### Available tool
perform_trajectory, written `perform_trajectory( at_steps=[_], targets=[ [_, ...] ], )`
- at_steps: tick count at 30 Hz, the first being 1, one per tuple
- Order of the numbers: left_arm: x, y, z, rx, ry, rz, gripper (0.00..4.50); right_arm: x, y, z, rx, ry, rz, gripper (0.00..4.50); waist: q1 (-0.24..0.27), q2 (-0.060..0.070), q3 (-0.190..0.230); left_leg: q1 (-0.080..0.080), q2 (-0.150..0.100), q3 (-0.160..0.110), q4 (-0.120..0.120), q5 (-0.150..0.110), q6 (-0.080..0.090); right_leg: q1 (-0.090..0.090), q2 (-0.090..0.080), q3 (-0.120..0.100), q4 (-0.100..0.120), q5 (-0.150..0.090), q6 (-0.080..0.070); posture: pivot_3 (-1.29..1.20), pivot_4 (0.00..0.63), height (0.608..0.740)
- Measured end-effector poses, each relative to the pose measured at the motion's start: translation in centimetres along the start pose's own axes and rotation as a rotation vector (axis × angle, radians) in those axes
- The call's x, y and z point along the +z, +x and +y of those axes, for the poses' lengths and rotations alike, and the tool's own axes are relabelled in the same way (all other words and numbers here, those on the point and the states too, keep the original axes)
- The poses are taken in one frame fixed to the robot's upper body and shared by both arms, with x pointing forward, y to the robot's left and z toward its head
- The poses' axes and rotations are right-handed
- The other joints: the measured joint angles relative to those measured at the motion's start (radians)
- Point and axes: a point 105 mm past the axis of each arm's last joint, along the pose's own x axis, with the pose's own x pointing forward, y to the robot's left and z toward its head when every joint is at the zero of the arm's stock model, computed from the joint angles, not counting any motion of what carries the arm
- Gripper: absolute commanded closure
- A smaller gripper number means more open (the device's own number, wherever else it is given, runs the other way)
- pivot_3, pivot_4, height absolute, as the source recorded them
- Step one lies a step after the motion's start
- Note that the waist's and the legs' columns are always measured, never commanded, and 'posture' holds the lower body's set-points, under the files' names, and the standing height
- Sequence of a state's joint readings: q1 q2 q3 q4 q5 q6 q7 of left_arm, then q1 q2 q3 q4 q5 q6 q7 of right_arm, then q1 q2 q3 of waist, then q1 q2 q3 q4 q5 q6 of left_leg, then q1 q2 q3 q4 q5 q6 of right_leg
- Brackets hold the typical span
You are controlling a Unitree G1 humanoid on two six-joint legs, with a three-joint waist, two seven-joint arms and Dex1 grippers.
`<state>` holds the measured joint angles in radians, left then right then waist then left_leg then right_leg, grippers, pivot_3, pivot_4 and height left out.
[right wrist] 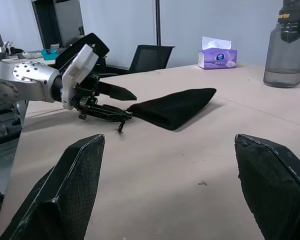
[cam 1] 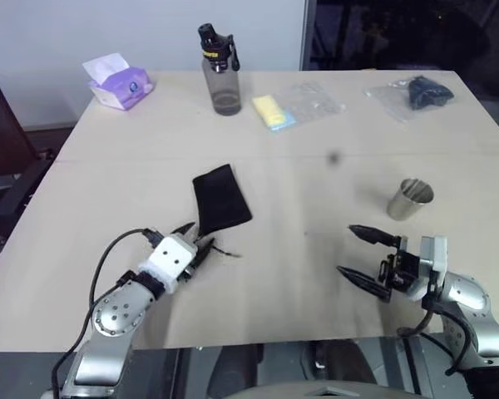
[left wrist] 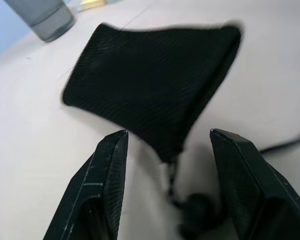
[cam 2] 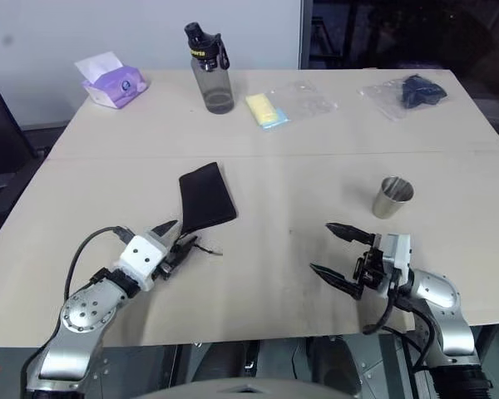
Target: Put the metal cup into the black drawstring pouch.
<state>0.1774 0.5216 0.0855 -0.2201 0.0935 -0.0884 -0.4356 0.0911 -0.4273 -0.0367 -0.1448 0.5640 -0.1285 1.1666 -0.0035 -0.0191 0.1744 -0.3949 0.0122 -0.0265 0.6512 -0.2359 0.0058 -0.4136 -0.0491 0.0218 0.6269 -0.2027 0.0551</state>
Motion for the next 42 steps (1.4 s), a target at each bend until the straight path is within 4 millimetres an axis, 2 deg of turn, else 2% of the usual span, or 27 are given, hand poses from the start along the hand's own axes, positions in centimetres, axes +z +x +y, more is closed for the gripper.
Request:
perform_trajectory(
  at_steps=[10,13,17,25,30,31,33,36,38,39,42],
  targets=[
    [0.1,2.0,0.3,0.031,0.126,-0.048,1.83,-0.2,-0.1,0.0,-0.020,0.011,0.005,0.30,-0.002,0.000,0.000,0.000,0.000,0.000,0.000,0.000,0.000,0.000,0.000,-0.001,0.001,0.002,-0.003,0.00,0.150,0.740],
    [0.0,2.7,0.8,0.068,0.120,-0.055,2.68,-0.2,-0.1,0.1,-0.024,0.009,0.001,0.25,-0.001,0.000,-0.001,0.000,0.000,0.000,0.000,0.000,0.000,0.000,0.000,-0.001,0.001,0.002,-0.003,0.00,0.150,0.740],
    [0.6,3.2,2.0,0.121,0.124,-0.079,4.42,-0.5,-0.3,0.2,-0.035,0.019,0.004,0.25,0.000,0.001,-0.002,0.001,0.000,0.000,0.000,0.000,0.000,0.001,0.000,-0.001,0.001,0.002,-0.003,0.00,0.150,0.740],
    [0.5,3.3,2.1,0.127,0.089,-0.071,4.42,-0.6,-0.2,0.0,-0.067,0.020,0.000,0.25,0.003,0.002,-0.003,0.001,-0.001,0.000,0.000,0.000,0.000,0.001,-0.001,-0.001,0.001,0.002,-0.003,0.00,0.150,0.740],
    [1.4,3.9,0.8,0.054,-0.064,-0.095,4.42,0.8,0.8,-3.0,-0.170,-0.153,-0.017,0.25,0.000,0.001,-0.003,0.001,-0.001,0.000,0.001,0.000,0.000,0.001,0.000,0.000,0.001,0.002,-0.003,0.00,0.150,0.740],
    [2.3,4.2,0.6,0.039,-0.130,-0.124,4.42,1.7,1.3,-4.5,-0.238,-0.234,-0.031,0.25,-0.001,0.001,-0.003,0.001,-0.001,0.000,0.001,0.000,0.000,0.000,0.000,0.000,0.002,0.004,0.000,0.00,0.150,0.740],
    [3.3,4.4,0.7,0.032,-0.167,-0.155,4.42,2.4,1.5,-5.5,-0.282,-0.299,-0.030,0.25,0.000,0.001,-0.003,0.000,-0.001,-0.001,0.001,0.000,0.000,0.001,0.000,-0.001,0.003,0.005,0.000,0.00,0.150,0.740],
    [5.3,5.1,1.1,0.000,-0.304,-0.197,4.42,3.6,2.0,-7.9,-0.346,-0.451,0.066,0.25,-0.002,0.002,-0.002,0.000,-0.001,-0.001,0.001,0.000,0.000,0.000,0.000,0.000,0.003,0.005,0.000,0.00,0.150,0.740],
    [7.1,5.5,1.1,-0.042,-0.398,-0.233,4.42,4.9,1.5,-10.0,-0.435,-0.579,0.168,0.25,0.000,0.001,-0.003,-0.001,-0.002,-0.002,0.001,0.000,0.000,0.000,0.000,0.000,0.004,0.005,0.000,0.00,0.150,0.740],
    [8.1,5.6,1.0,-0.076,-0.454,-0.259,4.42,5.8,0.5,-11.3,-0.522,-0.641,0.224,0.25,0.003,0.001,-0.003,-0.001,-0.002,-0.002,0.001,0.000,0.000,0.000,0.000,-0.001,0.004,0.005,0.000,0.00,0.150,0.740],
    [9.1,5.9,1.0,-0.102,-0.543,-0.264,4.42,6.1,-1.5,-12.5,-0.625,-0.655,0.304,0.25,0.004,0.001,-0.003,-0.001,-0.002,-0.003,0.001,0.000,0.000,0.000,0.000,-0.002,0.004,0.005,0.000,0.00,0.150,0.740]
  ],
)
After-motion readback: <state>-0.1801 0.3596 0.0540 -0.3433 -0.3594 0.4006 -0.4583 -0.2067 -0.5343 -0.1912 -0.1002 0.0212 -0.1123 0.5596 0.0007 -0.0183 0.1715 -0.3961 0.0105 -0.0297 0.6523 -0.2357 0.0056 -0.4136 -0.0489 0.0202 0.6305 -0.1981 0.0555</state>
